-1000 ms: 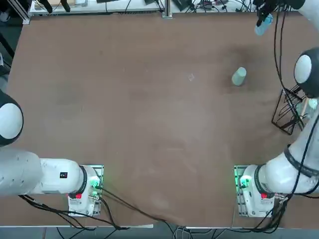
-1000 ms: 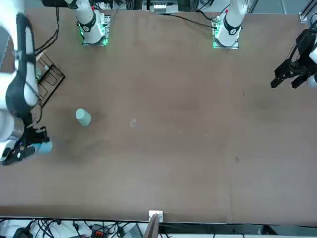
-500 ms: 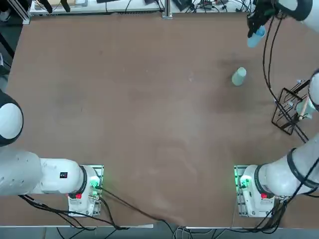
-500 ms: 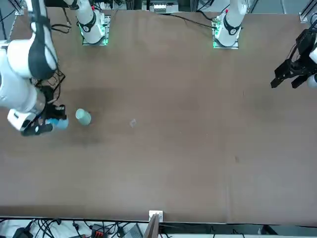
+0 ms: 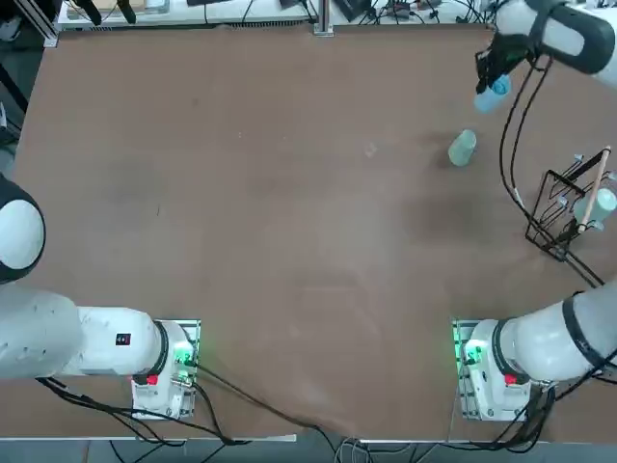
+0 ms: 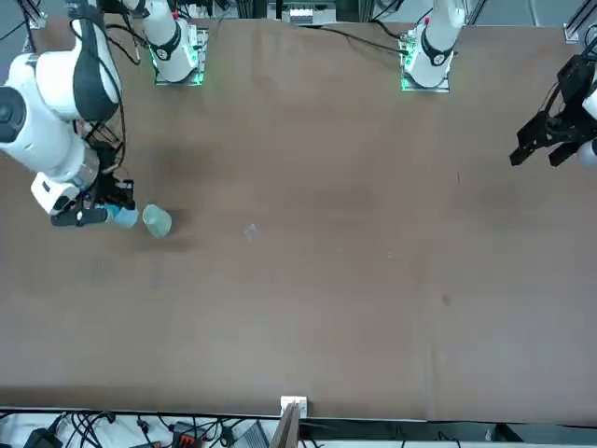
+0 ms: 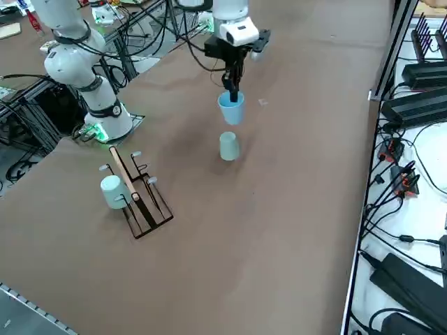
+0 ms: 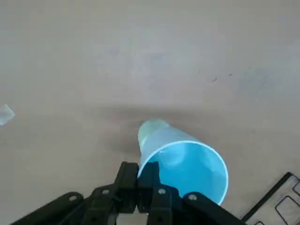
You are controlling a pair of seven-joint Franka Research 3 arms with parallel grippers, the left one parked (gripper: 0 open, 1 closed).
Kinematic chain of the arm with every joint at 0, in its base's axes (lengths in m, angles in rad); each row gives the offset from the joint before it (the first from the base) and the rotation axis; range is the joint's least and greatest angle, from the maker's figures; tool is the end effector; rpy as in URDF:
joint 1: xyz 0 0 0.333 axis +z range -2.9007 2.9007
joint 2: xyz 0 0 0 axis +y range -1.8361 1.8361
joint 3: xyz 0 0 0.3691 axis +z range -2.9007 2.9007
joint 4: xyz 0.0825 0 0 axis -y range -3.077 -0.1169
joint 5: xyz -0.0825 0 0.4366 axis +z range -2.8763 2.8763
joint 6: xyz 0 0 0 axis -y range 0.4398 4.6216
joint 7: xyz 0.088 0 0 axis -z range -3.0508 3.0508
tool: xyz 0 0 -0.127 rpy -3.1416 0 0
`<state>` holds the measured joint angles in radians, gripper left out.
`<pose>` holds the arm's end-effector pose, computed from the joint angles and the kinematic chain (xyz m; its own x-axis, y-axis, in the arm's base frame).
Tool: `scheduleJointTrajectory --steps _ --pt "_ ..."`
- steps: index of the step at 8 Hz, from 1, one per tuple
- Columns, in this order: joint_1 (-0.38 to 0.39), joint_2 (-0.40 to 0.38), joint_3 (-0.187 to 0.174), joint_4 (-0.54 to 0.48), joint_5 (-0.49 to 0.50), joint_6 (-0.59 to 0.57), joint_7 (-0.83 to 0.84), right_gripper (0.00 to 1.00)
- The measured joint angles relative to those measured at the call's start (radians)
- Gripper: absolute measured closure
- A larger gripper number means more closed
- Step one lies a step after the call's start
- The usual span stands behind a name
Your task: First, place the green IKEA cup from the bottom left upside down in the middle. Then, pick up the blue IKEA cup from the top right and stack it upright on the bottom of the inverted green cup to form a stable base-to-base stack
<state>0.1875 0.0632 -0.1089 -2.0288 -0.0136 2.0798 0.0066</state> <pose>0.6099 0.0479 0.4225 0.9968 0.0787 -0.0118 0.0789 -0.9967 0.0187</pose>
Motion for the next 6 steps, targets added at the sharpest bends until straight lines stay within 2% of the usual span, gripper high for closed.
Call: scheduleJointTrajectory --steps 2,6 --pt "0.003 -0.038 0.0 -0.089 0.0 0.068 0.028 0.98" --pt "0.014 -0.04 0.0 -0.196 -0.013 0.226 0.037 0.98"
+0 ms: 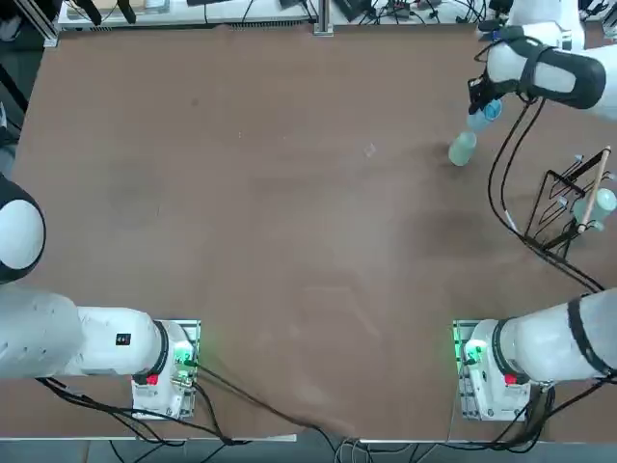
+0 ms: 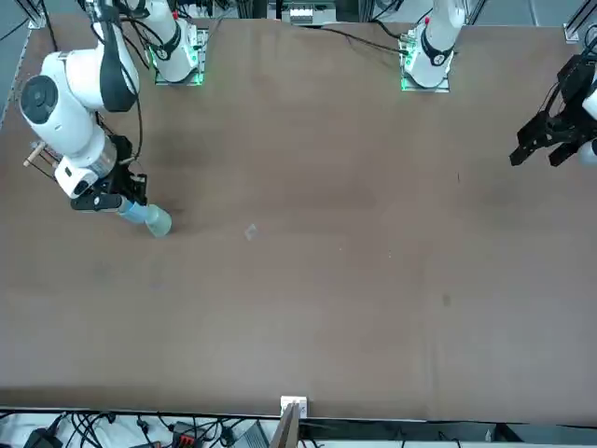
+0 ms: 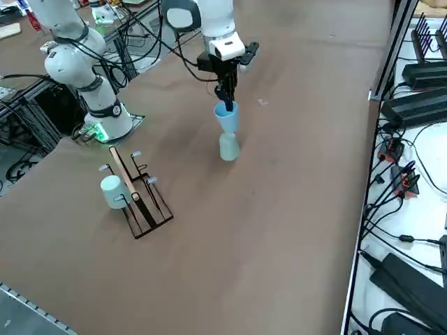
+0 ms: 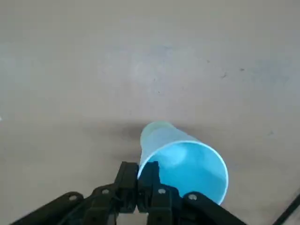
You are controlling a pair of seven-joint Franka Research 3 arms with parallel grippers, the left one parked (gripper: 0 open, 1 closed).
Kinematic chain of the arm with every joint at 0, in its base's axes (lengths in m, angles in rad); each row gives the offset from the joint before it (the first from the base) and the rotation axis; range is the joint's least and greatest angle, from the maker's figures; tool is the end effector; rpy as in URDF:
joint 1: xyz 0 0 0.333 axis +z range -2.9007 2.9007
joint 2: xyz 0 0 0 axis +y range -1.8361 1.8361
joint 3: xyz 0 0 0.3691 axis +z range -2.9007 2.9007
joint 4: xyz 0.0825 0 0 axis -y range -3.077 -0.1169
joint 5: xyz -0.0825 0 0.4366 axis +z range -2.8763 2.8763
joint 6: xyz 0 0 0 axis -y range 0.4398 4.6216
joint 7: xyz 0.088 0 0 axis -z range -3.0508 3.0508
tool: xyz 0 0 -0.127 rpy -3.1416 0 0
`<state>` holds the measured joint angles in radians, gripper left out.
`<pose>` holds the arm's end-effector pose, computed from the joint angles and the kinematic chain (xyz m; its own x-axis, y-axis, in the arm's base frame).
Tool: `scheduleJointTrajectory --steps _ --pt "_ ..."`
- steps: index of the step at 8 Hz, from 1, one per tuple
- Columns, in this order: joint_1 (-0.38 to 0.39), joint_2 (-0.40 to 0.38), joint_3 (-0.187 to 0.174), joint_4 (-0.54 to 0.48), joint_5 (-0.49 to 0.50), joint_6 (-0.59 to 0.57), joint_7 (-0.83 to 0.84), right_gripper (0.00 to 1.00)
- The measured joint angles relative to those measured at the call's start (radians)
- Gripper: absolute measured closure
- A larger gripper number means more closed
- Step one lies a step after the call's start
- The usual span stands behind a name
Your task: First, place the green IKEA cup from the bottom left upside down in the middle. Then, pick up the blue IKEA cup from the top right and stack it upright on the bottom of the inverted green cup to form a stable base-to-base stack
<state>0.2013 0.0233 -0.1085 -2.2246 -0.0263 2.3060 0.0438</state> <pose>0.5759 0.0528 0.3692 0.9960 0.0666 0.0589 0.0655 -0.9976 0.0205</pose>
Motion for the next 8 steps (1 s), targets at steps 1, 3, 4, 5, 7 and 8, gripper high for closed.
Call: scheduleJointTrajectory --steps 1,3,4,5,7,8 --pt "0.001 0.005 0.0 -0.014 -0.001 0.018 0.01 0.98" --pt "0.009 0.013 0.0 -0.017 -0.002 0.025 0.03 0.98" --pt "0.012 0.014 0.0 -0.017 -0.003 0.025 0.033 0.98" --pt "0.013 0.018 0.0 -0.017 -0.005 0.025 0.034 0.98" --pt "0.013 0.026 0.0 -0.018 -0.012 0.025 0.036 0.98" --pt "0.012 0.032 -0.001 -0.018 -0.013 0.025 0.037 0.98"
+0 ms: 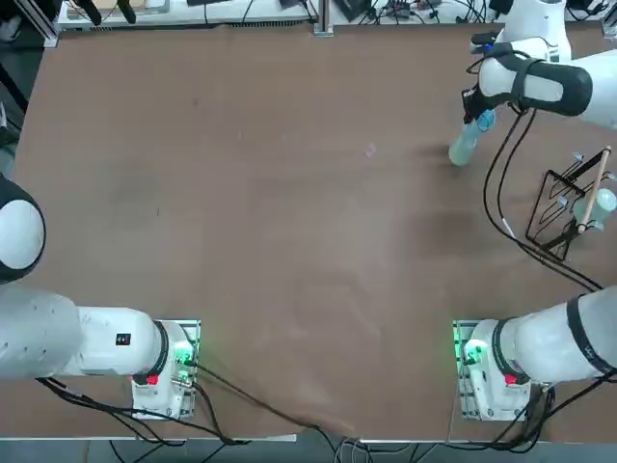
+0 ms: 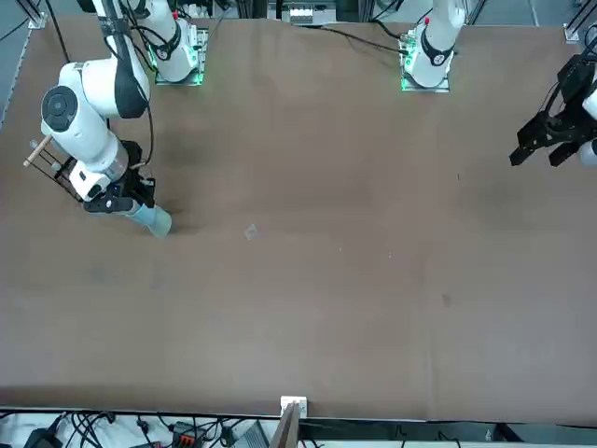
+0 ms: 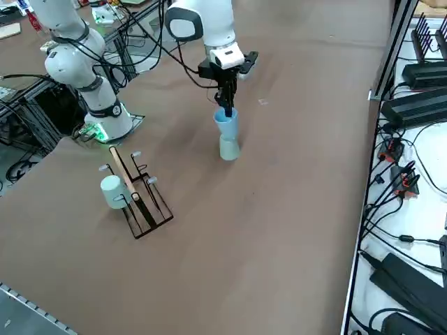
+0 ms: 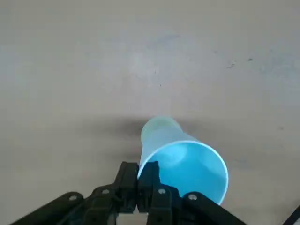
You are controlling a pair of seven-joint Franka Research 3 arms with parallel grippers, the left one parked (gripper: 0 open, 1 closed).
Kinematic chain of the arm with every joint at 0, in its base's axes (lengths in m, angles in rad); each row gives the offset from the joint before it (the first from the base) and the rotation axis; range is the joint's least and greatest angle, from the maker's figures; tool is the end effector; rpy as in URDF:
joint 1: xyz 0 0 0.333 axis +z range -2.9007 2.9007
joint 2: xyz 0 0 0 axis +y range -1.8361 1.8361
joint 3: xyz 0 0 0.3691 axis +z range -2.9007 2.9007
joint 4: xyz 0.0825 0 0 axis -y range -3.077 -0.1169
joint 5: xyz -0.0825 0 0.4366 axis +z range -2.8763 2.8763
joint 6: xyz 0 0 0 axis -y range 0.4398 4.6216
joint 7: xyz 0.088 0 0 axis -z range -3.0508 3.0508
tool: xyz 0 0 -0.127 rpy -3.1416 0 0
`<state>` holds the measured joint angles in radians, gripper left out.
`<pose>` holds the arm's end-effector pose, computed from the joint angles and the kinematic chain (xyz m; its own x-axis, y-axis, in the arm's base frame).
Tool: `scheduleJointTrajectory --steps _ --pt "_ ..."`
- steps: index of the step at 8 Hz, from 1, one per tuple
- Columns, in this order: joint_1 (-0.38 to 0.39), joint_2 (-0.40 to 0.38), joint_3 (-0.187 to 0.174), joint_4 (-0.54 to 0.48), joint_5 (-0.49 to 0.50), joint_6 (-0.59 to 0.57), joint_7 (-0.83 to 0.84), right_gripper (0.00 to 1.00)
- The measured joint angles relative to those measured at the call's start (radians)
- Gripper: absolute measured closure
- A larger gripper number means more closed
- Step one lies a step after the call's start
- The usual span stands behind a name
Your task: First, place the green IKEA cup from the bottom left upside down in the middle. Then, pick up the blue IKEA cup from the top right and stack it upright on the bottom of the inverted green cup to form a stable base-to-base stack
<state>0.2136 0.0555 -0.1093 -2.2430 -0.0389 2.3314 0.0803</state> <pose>0.5729 0.0589 0.3443 0.9981 0.0511 0.0354 0.0500 -0.9982 0.0324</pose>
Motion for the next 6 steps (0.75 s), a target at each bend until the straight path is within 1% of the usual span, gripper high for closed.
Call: scheduleJointTrajectory --steps 6 --pt "-0.001 0.019 0.0 0.0 -0.001 0.0 0.002 0.96"
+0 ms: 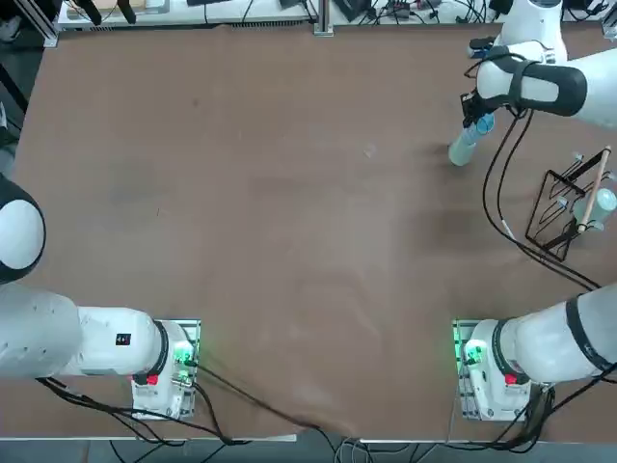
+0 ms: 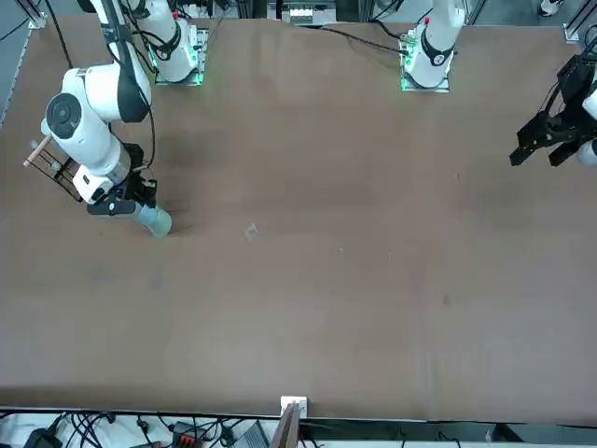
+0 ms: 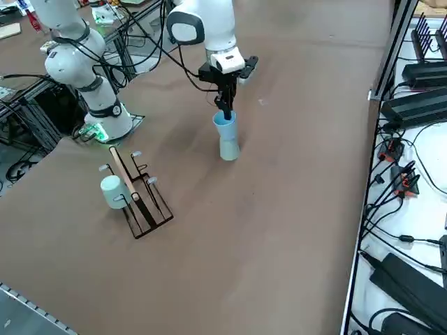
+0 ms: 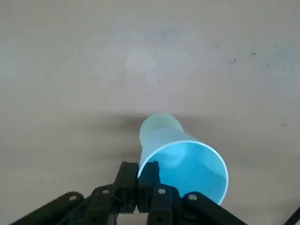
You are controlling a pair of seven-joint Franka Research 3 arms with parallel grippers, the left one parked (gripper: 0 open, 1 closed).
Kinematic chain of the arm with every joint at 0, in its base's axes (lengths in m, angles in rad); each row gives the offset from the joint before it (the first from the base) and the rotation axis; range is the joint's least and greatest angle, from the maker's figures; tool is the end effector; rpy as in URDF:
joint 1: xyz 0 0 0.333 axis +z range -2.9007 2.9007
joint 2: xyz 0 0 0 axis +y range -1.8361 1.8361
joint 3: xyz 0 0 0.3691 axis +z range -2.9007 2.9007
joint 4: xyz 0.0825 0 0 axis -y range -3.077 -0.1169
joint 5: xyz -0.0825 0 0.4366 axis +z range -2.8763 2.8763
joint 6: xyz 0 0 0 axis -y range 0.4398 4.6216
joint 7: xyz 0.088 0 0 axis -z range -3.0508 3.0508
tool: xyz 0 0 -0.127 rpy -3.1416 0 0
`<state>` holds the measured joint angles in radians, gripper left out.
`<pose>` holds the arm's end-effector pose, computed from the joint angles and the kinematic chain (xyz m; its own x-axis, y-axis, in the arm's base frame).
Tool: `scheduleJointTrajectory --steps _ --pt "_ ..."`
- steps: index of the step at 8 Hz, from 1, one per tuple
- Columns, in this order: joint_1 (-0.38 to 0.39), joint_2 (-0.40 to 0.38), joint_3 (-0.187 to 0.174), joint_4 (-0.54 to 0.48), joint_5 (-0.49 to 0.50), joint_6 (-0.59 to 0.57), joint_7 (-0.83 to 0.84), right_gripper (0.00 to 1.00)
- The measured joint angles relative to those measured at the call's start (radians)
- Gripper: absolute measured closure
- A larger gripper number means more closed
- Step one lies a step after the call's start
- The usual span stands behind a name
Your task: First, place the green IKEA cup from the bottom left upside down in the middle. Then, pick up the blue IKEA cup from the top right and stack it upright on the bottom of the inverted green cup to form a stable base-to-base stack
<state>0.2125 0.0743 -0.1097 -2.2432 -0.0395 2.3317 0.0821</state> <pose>0.5730 0.0581 0.3335 0.9987 0.0484 0.0170 0.0477 -0.9982 0.0358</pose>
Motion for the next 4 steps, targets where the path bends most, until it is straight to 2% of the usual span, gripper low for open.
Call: scheduleJointTrajectory --steps 3,4 --pt "-0.001 0.008 -0.001 0.0 0.0 0.0 0.0 0.9" --pt "-0.001 0.009 -0.001 0.0 -0.001 0.0 0.0 0.81"
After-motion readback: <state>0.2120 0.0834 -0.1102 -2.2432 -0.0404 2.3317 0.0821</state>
